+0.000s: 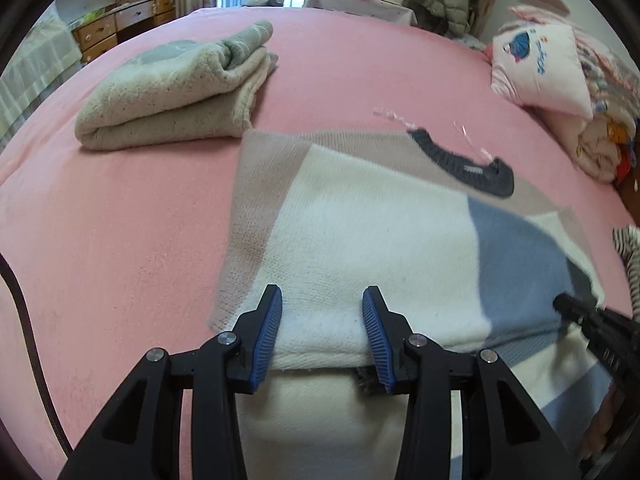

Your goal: Fold small clothes

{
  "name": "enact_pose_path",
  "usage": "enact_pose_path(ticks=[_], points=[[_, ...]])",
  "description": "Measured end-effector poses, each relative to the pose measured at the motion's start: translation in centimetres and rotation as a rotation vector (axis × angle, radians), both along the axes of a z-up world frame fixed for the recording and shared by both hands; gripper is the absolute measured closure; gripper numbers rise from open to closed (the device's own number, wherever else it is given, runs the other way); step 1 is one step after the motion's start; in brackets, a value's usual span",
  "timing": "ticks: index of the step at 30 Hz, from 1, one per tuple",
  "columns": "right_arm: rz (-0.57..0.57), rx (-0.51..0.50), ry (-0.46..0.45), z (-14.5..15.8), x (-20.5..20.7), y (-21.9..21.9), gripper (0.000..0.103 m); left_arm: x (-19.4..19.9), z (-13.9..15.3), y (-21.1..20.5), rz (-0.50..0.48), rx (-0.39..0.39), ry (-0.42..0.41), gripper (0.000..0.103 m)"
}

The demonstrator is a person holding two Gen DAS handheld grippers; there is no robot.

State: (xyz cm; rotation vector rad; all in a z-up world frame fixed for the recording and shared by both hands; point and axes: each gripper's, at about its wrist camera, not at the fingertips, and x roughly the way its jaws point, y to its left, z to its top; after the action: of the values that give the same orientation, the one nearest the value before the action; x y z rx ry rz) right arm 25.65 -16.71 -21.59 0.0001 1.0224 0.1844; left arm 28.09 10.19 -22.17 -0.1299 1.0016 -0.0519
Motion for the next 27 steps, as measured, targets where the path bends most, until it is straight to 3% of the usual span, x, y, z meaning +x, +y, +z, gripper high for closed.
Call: enact_pose_path(ticks=[3, 12, 20, 23, 27], points=[[-0.061, -0.049, -0.009, -0.3, -0.4, -2.1, 0.103, 0.0, -0.3, -0.3, -0.034, 0.034, -0.006, 0.062], [-0.210, -0.108, 0.009, -1.4, -0.6, -8.5, 0.103, 0.3, -1.3, -0.3, -0.040, 0.039, -0.007, 0.062], [-0.235, -0.077, 0.013, -1.3, -0.6, -8.8, 0.103, 0.3, -0.7, -0.7, -0.036, 0.063, -0.008, 0.062], [-0.257, -0.019, 0.018, -0.2, -1.0, -9.4, 0.103, 0.0, 0.3, -0.8, -0.026, 0.062, -0.010, 0.062], [-0.256, 0.042, -0.003, 2.2, -2.6, -9.4, 0.100, -1.5, 2.8, -0.4, 0.002, 0.030, -0.038, 0.048]])
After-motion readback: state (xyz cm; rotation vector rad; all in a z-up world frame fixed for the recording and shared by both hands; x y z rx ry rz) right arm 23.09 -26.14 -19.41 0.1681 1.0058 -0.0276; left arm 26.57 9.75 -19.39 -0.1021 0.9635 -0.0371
